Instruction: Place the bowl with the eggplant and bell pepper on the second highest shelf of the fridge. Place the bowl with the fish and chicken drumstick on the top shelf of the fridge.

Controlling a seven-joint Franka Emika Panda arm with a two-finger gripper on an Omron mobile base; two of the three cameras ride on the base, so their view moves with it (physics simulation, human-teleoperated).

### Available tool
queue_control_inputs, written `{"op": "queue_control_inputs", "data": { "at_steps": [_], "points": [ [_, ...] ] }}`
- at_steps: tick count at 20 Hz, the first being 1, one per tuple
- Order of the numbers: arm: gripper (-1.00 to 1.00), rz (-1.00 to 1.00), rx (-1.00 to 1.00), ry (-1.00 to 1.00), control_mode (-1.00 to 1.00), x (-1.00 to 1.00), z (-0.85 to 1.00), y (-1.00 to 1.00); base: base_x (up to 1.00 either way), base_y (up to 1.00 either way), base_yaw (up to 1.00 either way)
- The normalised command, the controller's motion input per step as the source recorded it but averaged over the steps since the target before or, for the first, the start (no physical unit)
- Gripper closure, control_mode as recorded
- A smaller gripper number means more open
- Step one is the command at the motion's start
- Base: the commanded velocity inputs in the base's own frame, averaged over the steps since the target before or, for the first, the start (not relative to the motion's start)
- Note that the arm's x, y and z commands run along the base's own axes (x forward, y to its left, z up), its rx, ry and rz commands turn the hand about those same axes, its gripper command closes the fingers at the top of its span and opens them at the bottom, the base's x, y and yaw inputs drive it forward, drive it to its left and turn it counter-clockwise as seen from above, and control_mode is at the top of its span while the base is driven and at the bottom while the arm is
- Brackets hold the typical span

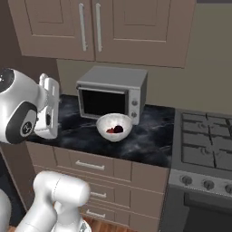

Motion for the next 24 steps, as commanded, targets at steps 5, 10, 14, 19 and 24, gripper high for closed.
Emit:
{"op": "queue_control_inputs", "data": {
  "at_steps": [5,10,14,19,24],
  "points": [
    [-1.0,0.0,0.0,0.0,1.0,0.0,0.0,0.0,0.8,-0.09,0.0],
    [-1.0,0.06,0.06,0.09,-1.0,0.36,-0.36,-0.61,0.11,-0.04,0.0],
    [-1.0,0.21,0.11,0.23,-1.0,0.32,-0.86,-0.99,0.0,0.0,0.0],
    [-1.0,0.29,0.09,0.29,-1.0,0.23,-0.99,-0.79,0.0,0.0,0.0],
    [-1.0,0.18,0.01,0.22,-1.0,0.2,-0.41,-0.2,0.0,0.0,0.0]
  ]
}}
